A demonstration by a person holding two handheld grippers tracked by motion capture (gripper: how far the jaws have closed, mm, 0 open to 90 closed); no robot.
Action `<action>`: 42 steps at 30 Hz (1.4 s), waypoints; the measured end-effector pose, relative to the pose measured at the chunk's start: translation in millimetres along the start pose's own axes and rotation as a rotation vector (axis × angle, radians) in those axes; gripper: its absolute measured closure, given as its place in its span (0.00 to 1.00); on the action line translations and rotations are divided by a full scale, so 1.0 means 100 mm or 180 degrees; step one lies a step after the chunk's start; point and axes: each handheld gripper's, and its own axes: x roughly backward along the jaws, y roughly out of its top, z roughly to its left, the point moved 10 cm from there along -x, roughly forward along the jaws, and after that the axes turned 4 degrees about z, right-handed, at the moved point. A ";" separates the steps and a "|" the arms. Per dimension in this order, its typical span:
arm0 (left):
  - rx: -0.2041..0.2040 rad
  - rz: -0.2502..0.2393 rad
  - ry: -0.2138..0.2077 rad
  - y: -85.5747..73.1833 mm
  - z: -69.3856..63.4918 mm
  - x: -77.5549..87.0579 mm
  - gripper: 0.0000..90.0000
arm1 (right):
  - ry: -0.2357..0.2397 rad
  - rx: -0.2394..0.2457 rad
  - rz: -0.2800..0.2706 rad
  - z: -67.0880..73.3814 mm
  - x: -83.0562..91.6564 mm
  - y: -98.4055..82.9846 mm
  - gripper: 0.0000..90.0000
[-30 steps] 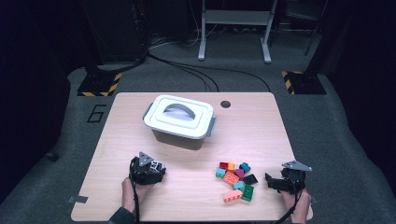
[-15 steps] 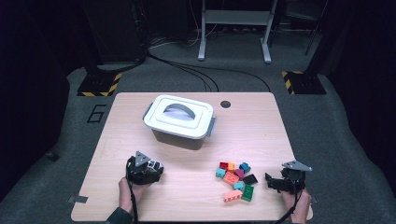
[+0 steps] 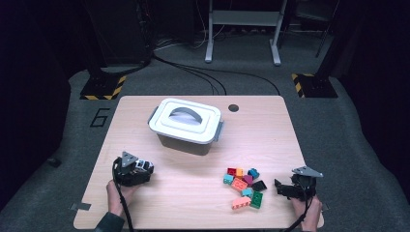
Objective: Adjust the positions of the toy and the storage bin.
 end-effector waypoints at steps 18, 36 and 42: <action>0.0319 -0.0008 0.0277 -0.17 0.74 0.04 0.28 | 0.0000 0.0000 0.0003 0.00 0.00 0.00 0.05; 0.0391 0.0142 0.0311 -0.43 0.92 -0.10 0.27 | -0.0002 -0.0001 0.0002 0.00 0.00 0.00 0.05; 0.0394 0.0133 0.0264 -0.41 0.90 -0.04 0.18 | -0.0001 -0.0002 0.0002 0.00 0.00 0.00 0.05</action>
